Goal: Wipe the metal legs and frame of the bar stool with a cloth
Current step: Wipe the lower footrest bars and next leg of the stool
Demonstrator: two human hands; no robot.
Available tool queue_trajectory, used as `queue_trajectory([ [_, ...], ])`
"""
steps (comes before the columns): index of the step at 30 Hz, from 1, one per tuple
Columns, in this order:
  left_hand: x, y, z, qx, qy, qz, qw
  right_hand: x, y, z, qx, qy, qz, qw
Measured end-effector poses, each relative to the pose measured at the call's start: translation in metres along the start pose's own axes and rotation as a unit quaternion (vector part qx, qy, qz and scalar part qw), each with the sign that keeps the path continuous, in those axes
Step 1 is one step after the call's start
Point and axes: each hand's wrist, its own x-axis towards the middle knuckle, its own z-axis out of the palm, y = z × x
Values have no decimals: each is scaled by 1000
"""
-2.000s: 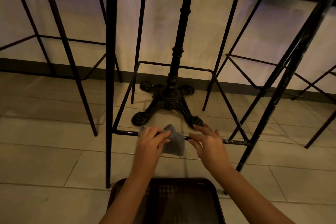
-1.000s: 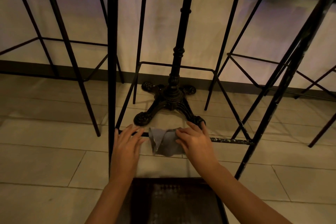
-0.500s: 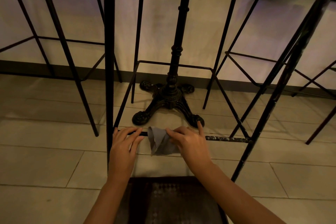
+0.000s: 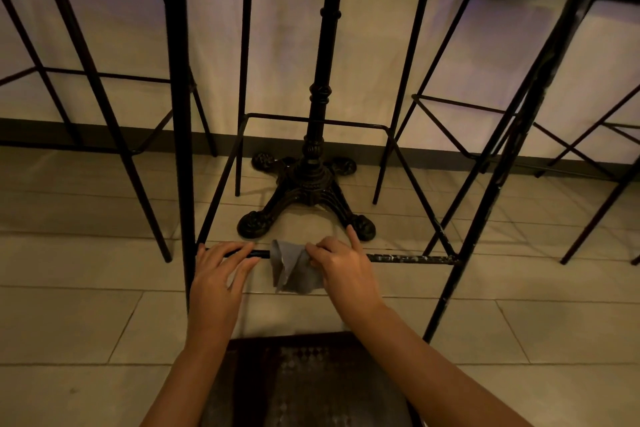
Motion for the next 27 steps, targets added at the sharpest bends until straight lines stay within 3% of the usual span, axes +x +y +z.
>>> queue_trajectory([
  [9, -1, 6, 1, 12, -2, -10, 1000, -18, 39, -20, -53, 6, 15, 998],
  [14, -3, 16, 11, -5, -42, 30, 999, -12, 21, -11, -34, -19, 19, 999],
  [27, -6, 16, 16, -19, -31, 33, 999, -25, 42, -18, -27, 4, 24, 999],
])
